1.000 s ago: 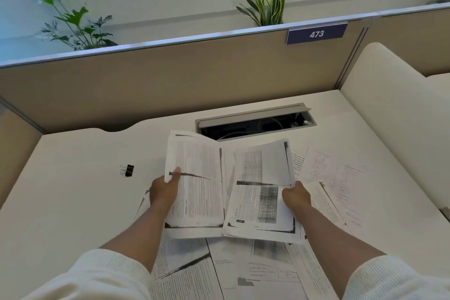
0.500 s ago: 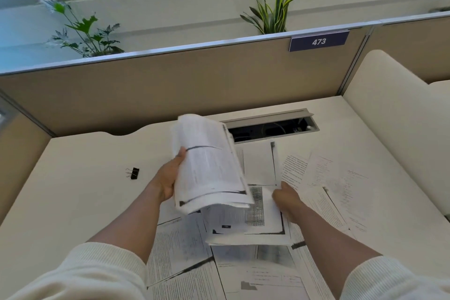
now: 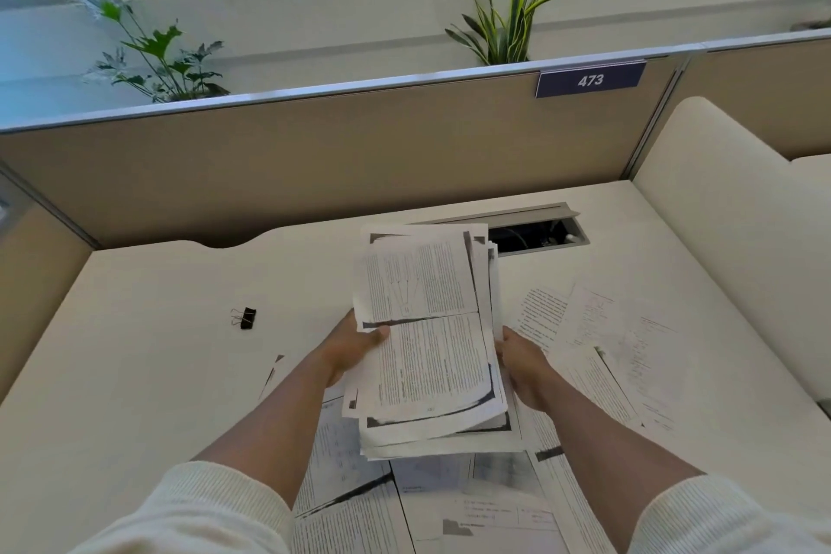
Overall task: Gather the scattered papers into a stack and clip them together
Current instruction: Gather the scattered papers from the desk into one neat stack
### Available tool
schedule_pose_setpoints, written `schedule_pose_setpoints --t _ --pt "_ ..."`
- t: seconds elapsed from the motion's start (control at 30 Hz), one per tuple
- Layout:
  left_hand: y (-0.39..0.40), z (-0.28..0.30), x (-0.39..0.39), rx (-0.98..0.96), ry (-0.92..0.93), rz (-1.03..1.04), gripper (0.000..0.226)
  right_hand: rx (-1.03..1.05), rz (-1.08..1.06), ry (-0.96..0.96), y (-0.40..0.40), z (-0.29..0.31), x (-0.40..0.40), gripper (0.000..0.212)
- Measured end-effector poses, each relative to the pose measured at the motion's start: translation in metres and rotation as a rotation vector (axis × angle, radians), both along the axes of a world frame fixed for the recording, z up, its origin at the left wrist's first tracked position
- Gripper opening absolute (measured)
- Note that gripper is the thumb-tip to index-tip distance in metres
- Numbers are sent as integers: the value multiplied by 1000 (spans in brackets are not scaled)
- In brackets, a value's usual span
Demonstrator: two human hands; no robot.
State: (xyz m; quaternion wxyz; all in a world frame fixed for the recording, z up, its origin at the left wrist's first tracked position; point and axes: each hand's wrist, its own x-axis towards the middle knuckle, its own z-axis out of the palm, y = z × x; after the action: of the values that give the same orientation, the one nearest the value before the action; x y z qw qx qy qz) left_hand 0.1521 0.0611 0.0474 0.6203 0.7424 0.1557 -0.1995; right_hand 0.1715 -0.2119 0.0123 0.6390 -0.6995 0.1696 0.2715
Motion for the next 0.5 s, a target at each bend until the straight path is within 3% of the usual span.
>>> schedule_pose_setpoints --t 0.07,0.2,0.4,0.5 --pt "-3 -1 1 -26 2 5 39 52 -43 39 2 5 -1 30" --pt "-6 -2 5 -35 -47 75 40 290 11 100 5 10 5 60" --pt "-8 8 18 -35 -135 241 38 136 54 -91 15 22 15 30" --pt "-7 16 21 -115 -180 270 33 98 38 -189 22 29 21 33"
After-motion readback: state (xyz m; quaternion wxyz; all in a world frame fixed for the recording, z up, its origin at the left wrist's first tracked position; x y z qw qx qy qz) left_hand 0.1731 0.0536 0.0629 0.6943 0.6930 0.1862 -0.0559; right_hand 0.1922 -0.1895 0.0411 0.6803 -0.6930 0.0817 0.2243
